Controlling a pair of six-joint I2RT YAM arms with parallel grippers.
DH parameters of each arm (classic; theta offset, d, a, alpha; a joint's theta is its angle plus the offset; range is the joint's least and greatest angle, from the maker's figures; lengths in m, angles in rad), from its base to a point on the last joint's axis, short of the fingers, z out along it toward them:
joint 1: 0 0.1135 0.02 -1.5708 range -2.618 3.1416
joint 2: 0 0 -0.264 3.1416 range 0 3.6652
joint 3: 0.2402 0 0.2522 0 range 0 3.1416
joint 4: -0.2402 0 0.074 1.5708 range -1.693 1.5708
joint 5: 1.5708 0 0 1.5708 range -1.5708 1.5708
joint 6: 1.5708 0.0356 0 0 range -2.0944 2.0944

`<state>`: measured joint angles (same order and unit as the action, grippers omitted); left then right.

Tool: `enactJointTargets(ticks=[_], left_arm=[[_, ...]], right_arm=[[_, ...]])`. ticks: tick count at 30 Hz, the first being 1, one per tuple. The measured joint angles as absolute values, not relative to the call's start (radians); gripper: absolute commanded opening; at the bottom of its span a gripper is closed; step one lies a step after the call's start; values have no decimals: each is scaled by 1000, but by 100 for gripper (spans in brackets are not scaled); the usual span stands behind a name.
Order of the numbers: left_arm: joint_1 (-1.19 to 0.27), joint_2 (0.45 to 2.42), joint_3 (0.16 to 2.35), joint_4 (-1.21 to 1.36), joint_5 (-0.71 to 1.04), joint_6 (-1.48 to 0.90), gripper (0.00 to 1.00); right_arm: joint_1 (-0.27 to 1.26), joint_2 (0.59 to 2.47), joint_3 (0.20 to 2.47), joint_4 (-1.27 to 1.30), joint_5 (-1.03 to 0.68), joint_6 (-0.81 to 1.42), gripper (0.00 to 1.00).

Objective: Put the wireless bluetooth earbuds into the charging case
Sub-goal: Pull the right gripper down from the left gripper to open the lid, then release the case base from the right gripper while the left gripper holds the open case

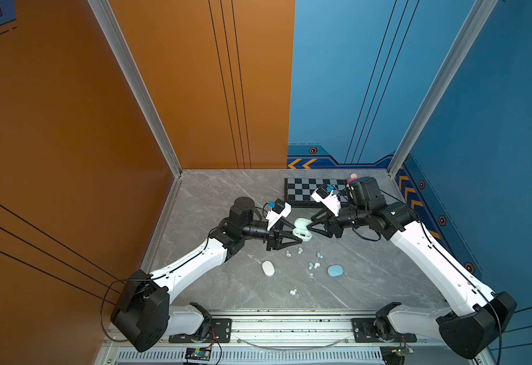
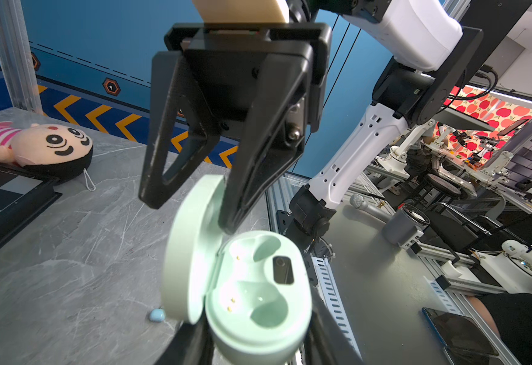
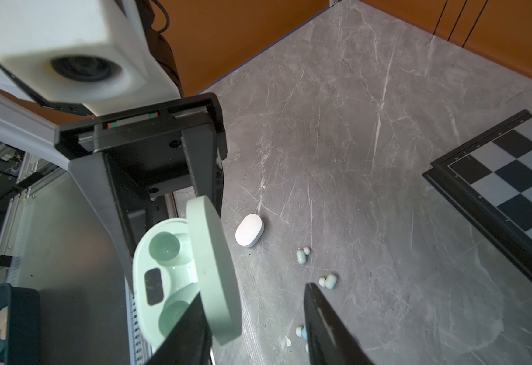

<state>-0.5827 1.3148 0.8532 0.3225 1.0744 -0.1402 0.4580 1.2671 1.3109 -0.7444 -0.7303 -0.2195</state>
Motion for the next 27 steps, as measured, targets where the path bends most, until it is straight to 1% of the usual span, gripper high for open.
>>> enactJointTargets(ticks=[3,8,9,10,14,15,16,20,22,23,27], left_arm=[[-583,1315,855,323,1074,-148,0],[-583,1316,869,325,1071,-160,0],[-583,1317,872,325,1069,-163,2],[-583,1317,876,325,1066,-167,8],[-583,1319,879,326,1057,-178,52],[-583,1319,879,327,1052,-179,59],[-583,1319,879,327,1045,-185,63],[-583,1309,879,325,1027,-205,73],[-582,1287,877,324,1016,-205,89],[-582,1270,876,323,1009,-207,91],[-574,1199,873,326,981,-214,92]], right_arm=[[458,1258,1309,-738,-731,-223,27],[458,1239,1308,-728,-732,-228,16],[458,1236,1308,-727,-732,-229,15],[458,1234,1307,-723,-732,-229,13],[458,1228,1303,-716,-728,-229,12],[458,1226,1302,-714,-727,-228,12],[458,1224,1300,-713,-725,-228,12],[463,1197,1294,-703,-691,-229,11],[468,1179,1294,-694,-671,-231,11],[473,1169,1293,-688,-659,-232,11],[502,1132,1287,-667,-618,-239,11]])
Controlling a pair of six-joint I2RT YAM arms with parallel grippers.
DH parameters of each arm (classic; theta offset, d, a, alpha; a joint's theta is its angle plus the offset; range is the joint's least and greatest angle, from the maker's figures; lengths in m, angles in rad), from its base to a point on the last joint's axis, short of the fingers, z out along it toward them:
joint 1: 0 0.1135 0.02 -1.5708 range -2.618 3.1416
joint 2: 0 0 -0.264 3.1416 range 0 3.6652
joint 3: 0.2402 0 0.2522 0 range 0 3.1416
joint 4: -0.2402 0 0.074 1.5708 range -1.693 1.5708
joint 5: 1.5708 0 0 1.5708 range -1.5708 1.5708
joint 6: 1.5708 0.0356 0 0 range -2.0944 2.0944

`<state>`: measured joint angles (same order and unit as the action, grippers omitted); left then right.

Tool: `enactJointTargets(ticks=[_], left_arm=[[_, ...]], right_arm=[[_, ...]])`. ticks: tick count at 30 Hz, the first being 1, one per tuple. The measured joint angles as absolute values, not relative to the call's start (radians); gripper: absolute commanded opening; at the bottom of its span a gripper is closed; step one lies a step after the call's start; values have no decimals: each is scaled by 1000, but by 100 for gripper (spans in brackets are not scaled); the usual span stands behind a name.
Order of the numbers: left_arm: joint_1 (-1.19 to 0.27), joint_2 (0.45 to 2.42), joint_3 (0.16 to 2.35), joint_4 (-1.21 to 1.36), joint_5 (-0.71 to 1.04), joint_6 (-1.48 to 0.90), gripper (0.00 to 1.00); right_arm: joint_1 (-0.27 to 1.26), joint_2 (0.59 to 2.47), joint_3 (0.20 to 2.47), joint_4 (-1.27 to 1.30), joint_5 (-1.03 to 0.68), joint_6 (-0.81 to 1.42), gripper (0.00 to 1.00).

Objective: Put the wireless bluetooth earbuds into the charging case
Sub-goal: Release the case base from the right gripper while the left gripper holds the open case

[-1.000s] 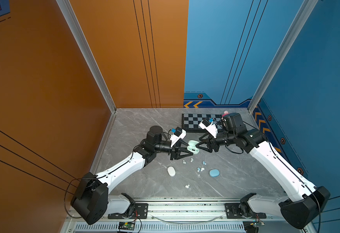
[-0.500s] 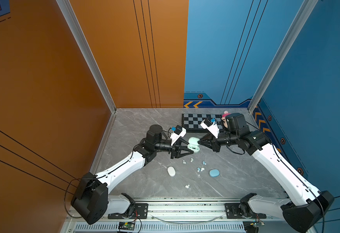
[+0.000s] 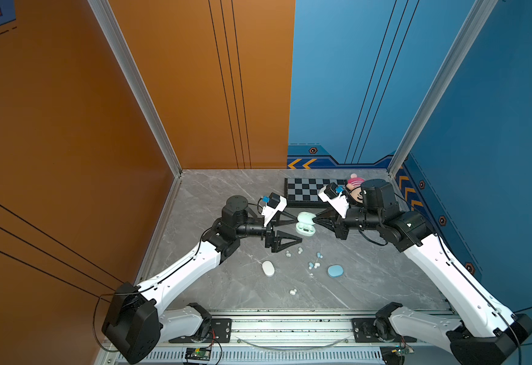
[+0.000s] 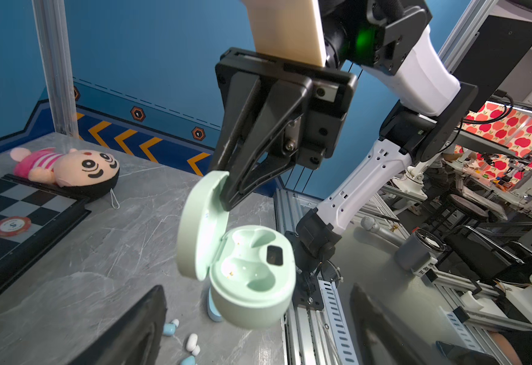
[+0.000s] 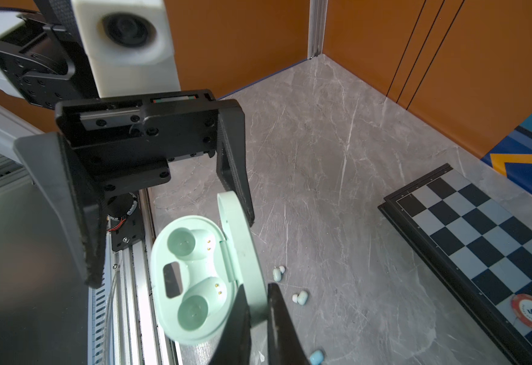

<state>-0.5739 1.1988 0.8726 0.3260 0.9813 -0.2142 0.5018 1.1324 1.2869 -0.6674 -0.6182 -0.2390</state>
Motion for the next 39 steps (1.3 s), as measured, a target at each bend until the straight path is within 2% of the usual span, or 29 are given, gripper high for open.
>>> enactJointTargets(ticks=[8,9,16,18,25,26,29,30,32,35,39], left_arm=[[-571,1154,905,226,863,-77,88],[-574,1154,921,191,846,-44,82],[-596,1155,1005,41,762,115,59],[-603,1157,1007,21,751,133,49],[-632,1163,1039,-29,736,171,4],[-637,1163,1041,-34,730,171,0],[-638,1163,1044,-43,720,184,0],[-640,1163,1044,-42,717,184,0],[-644,1163,1044,-46,713,183,0],[-649,1161,1044,-57,700,183,0],[-647,1135,1034,-59,651,156,0]], right_arm=[[577,1116,1281,-659,-556,-247,12],[586,1116,1281,-659,-550,-247,12],[630,1116,1281,-658,-534,-247,12],[635,1116,1281,-658,-528,-247,12],[651,1116,1281,-654,-506,-245,12],[652,1116,1281,-652,-500,-245,12],[657,1116,1281,-651,-491,-235,14],[657,1116,1281,-651,-487,-233,16],[661,1116,1281,-646,-476,-221,26],[664,1114,1281,-619,-445,-192,48],[661,1081,1266,-567,-385,-130,63]])
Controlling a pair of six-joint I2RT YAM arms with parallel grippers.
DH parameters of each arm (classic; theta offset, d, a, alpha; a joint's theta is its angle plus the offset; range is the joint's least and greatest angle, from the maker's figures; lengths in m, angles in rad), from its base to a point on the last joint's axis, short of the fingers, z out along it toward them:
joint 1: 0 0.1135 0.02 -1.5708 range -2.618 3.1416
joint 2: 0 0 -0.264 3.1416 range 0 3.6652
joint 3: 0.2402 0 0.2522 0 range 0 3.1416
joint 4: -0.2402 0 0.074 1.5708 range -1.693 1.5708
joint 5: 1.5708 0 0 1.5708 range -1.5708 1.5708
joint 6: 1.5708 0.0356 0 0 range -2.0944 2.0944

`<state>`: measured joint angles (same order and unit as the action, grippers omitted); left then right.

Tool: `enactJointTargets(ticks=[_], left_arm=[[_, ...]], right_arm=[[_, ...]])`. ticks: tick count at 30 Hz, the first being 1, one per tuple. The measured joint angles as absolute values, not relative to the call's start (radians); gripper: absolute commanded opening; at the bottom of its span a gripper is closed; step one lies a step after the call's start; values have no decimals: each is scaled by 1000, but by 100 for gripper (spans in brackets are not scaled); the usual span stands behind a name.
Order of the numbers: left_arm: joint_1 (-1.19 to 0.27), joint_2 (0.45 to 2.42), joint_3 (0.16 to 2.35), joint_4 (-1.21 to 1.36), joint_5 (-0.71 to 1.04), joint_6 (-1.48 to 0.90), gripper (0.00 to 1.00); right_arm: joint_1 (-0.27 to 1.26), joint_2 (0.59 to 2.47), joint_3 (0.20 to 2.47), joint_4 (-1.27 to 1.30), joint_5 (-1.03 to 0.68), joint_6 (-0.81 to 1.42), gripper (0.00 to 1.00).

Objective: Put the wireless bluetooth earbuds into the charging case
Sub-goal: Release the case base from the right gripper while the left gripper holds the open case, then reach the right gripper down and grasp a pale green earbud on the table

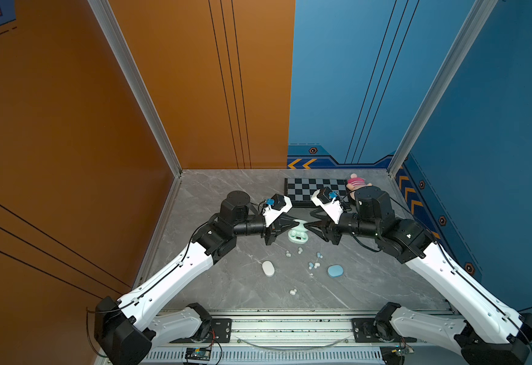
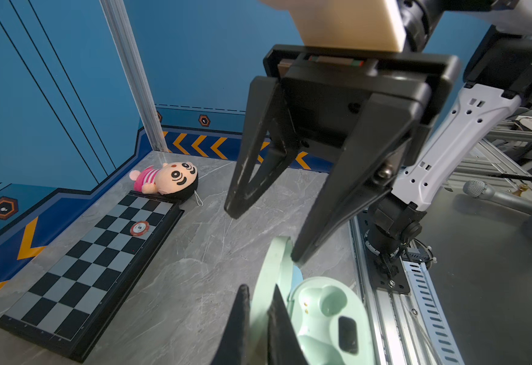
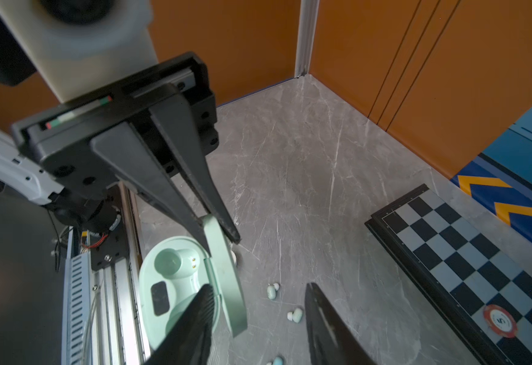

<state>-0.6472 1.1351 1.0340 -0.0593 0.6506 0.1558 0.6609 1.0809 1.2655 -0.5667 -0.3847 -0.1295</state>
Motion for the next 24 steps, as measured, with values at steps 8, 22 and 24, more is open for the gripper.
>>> enactJointTargets(ticks=[8,22,24], left_arm=[[-574,1045,921,-49,545,35,0],[-439,934,746,-23,535,-77,0],[-435,929,733,-14,535,-81,0]], right_arm=[[544,992,1217,-505,-300,167,61],[496,1512,1250,-682,-264,541,51],[524,1633,1328,-744,-253,506,53]])
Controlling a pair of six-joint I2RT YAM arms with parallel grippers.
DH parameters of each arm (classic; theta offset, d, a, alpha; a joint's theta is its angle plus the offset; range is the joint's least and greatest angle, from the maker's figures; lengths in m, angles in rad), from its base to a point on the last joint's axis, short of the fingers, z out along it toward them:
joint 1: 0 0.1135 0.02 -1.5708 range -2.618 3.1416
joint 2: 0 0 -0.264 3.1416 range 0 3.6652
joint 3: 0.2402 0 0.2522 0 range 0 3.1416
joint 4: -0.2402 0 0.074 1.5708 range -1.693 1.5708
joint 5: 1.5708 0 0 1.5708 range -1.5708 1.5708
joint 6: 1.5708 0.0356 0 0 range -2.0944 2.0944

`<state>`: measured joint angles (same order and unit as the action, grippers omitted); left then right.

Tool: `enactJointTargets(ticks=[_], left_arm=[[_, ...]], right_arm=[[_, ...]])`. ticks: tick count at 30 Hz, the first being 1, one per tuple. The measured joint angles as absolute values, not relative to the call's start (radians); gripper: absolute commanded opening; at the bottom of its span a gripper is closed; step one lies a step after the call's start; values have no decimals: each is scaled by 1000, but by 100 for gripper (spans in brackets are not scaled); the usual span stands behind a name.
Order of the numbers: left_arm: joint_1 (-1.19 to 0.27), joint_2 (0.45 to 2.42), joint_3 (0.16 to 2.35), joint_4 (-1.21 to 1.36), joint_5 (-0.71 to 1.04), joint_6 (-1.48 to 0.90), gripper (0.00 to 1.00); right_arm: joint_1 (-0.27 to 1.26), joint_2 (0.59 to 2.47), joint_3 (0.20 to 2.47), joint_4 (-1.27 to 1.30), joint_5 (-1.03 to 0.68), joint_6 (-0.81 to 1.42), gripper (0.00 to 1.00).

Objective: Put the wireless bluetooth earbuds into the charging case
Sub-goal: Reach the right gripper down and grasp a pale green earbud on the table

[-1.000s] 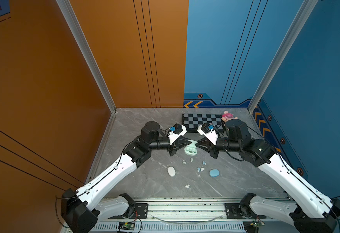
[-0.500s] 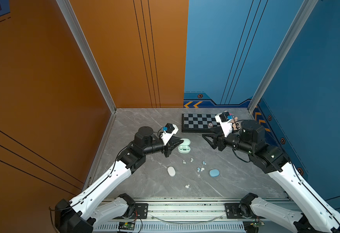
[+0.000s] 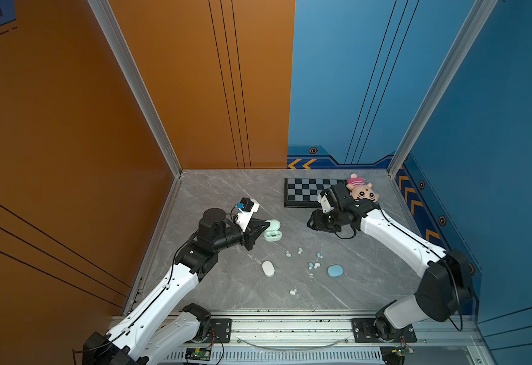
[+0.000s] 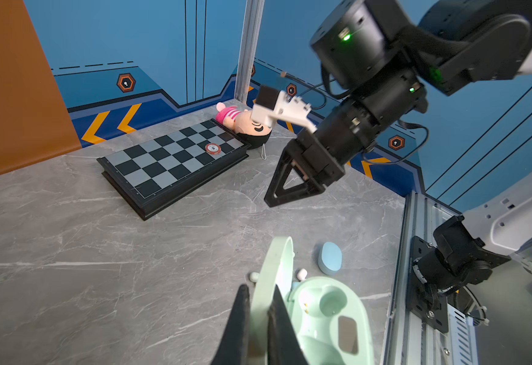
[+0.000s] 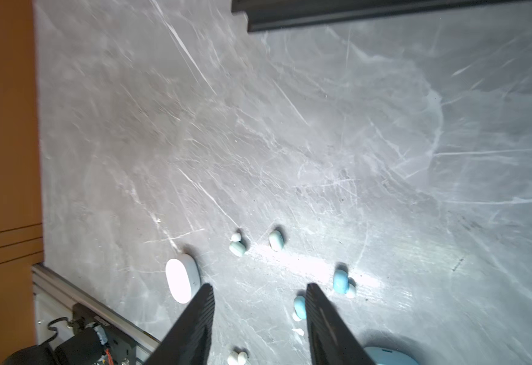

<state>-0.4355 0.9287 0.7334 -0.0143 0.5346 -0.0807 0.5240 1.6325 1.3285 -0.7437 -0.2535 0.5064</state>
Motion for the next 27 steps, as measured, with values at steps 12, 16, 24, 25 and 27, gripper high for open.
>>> enactJointTargets(ticks=[12,16,24,25,27], left_arm=[[-426,921,680,15,546,-122,0],[-425,922,679,27,550,-125,0],[-425,922,679,35,551,-125,0],[-425,922,679,34,551,-125,0],[-425,922,679,34,551,-125,0]], right_arm=[[636,1988,1516,-928,-196,315,53],[636,2029,1524,-944,-178,303,51],[636,2072,1567,-957,-177,286,39],[636,2079,1573,-957,-178,286,39],[636,2093,1578,-958,-178,285,37]])
